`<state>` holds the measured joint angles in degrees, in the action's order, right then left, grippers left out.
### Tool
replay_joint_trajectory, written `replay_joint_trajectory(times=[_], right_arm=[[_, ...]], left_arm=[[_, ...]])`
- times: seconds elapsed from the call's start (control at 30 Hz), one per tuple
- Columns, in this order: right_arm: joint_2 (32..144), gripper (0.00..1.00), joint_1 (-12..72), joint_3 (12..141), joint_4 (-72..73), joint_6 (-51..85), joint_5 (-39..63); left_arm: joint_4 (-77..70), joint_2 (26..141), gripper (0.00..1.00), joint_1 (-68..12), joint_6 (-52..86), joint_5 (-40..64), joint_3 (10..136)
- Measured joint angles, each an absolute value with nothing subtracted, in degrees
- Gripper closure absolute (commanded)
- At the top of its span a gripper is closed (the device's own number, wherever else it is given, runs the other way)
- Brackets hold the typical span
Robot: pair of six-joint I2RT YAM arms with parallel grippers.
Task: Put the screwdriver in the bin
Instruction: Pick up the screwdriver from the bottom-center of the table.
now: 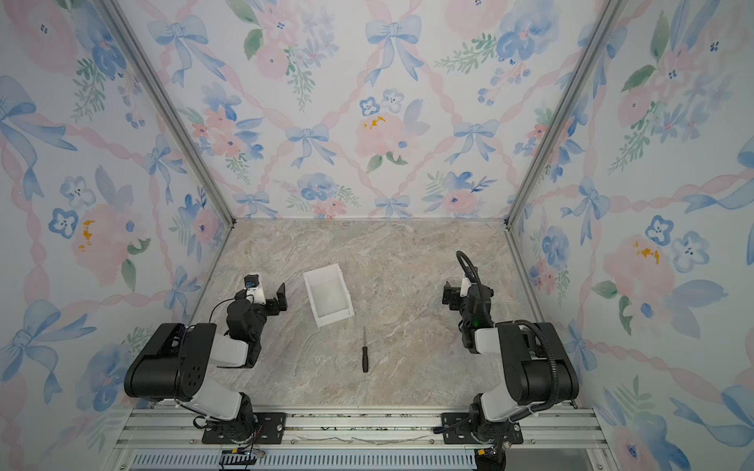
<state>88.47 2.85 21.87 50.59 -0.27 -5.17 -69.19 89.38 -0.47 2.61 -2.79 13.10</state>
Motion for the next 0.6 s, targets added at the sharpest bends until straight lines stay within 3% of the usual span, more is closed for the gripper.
replay_joint_trajectory(times=[0.5, 0.6], right_arm=[[88.44, 0.03, 2.63, 21.87, 50.54, -0.14, -5.32], [86.04, 0.03, 3.01, 22.06, 46.98, -0.05, -7.79]], left_arm=[[-68.05, 89.32, 0.02, -0.71, 1.91, -2.24, 13.96], [-58.65, 87.77, 0.02, -0.78, 1.45, -1.45, 18.7]])
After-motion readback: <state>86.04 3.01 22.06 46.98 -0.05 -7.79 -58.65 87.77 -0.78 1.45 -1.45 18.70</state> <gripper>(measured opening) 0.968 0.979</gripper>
